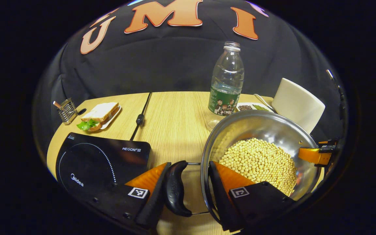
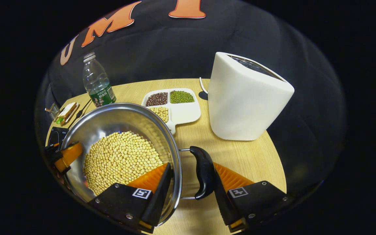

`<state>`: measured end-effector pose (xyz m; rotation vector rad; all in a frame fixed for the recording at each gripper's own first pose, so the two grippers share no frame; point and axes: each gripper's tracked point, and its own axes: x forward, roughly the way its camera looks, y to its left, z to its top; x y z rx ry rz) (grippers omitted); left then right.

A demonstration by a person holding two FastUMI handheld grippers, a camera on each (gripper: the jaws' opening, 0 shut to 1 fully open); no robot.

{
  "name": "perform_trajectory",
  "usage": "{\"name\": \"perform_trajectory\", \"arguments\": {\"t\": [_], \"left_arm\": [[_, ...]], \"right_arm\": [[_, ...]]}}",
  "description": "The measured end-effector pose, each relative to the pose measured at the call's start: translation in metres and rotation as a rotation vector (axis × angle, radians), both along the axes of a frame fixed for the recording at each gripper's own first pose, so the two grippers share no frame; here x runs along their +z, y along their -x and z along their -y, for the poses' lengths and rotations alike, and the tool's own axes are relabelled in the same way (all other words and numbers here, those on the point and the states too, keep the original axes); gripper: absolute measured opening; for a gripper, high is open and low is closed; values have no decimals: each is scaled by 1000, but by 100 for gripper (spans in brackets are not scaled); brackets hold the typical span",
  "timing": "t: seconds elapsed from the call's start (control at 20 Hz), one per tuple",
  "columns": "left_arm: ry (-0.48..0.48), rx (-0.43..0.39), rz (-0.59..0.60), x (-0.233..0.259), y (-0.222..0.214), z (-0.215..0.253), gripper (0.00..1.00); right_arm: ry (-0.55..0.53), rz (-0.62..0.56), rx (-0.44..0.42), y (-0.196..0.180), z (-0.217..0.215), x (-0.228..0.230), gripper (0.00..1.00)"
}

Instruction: First push the handle of the pot to place it horizontally, then grasp the pot with both hands and set it on the induction cooktop.

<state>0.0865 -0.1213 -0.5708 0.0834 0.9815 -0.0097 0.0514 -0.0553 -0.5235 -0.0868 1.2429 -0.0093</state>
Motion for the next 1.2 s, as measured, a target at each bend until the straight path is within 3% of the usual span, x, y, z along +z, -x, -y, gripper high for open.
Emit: {"name": "perform_trajectory", "arguments": {"t": [0.05,0.3,0.4,0.75,1.2], "left_arm": [[-4,-8,16,2,0,1,76],[-42,-37,51,5,1,0,76],[-30,-24,51,10,6,-1,73],[1,-3,116,48,7,-17,78],[-16,17,191,111,9,-58,73]], "right_arm": [[-5,0,-16,2,0,1,66],[-38,6,-78,11,-1,5,58],[-31,34,-83,16,-2,14,60],[-41,96,-95,24,-18,60,57],[-66,163,-69,24,-61,114,57]]}}
